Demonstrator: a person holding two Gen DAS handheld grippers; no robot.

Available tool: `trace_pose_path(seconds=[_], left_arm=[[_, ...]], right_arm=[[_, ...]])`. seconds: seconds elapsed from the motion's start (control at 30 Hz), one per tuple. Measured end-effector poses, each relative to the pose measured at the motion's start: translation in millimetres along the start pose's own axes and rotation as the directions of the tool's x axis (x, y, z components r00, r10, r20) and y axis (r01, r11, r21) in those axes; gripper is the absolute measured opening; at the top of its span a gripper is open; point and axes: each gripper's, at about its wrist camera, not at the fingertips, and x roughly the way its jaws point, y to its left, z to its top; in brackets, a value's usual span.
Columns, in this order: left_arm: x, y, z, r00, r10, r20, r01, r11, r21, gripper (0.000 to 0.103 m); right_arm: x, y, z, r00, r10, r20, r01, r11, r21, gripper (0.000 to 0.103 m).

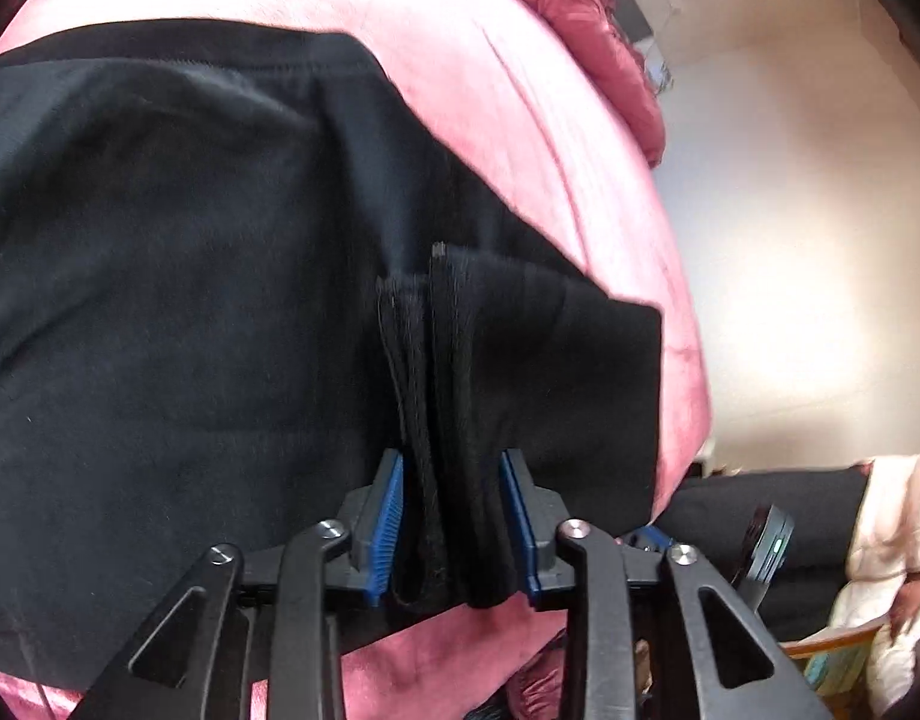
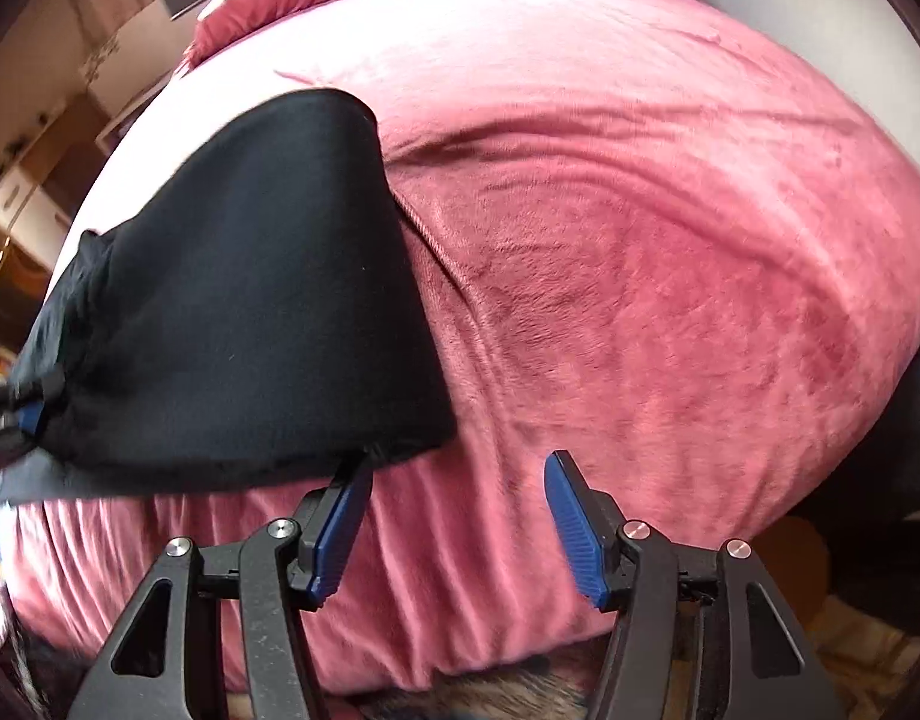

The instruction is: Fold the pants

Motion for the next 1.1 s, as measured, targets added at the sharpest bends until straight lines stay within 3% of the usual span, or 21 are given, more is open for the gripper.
trace_pose_path(seconds=[0.2,0.3,0.37,0.43,0.5,0.7,0.87,1.1], left_arm=[[1.3,-1.5,21.8,0.999,-0.019,0.031,0.020,0.998,-0.052,0.035],[6.4,-6.8,26.9,0.999,0.013,0.037,-0.011,0.999,-0.040,0.034],[7.8,-11.9,27.2,0.998,0.035,0.045,-0.035,0.999,-0.008,0.031],[9.9,-20.9,30.9,0.997,0.049,0.053,-0.051,0.998,0.036,0.020],[9.3,-24.5,29.0,0.995,0.078,0.058,-0.082,0.994,0.072,0.011],[-0.4,-34.0,21.0,0.985,0.129,0.116,-0.146,0.978,0.149,0.009],[17.7,-27.6,20.8,0.975,0.200,0.096,-0.213,0.965,0.153,0.009],[9.0,-41.4,17.2,0.957,0.245,0.153,-0.271,0.946,0.178,0.019]], right_arm=[[-40.7,11.4,26.4,0.994,0.024,0.109,-0.019,0.999,-0.043,0.059],[-42.1,29.2,56.0,0.986,0.090,0.139,-0.084,0.995,-0.052,0.045],[-35.4,45.4,77.8,0.979,0.134,0.151,-0.126,0.990,-0.061,0.038],[-27.0,58.9,93.5,0.977,0.148,0.151,-0.138,0.988,-0.074,0.037],[-13.4,72.9,110.9,0.980,0.139,0.146,-0.127,0.988,-0.089,0.037],[35.6,87.8,140.5,0.996,0.070,0.063,-0.064,0.995,-0.080,0.036],[54.0,95.8,139.4,0.998,0.002,0.058,0.005,0.992,-0.128,0.036],[45.8,97.5,138.9,0.996,-0.019,0.090,0.032,0.989,-0.143,0.037]])
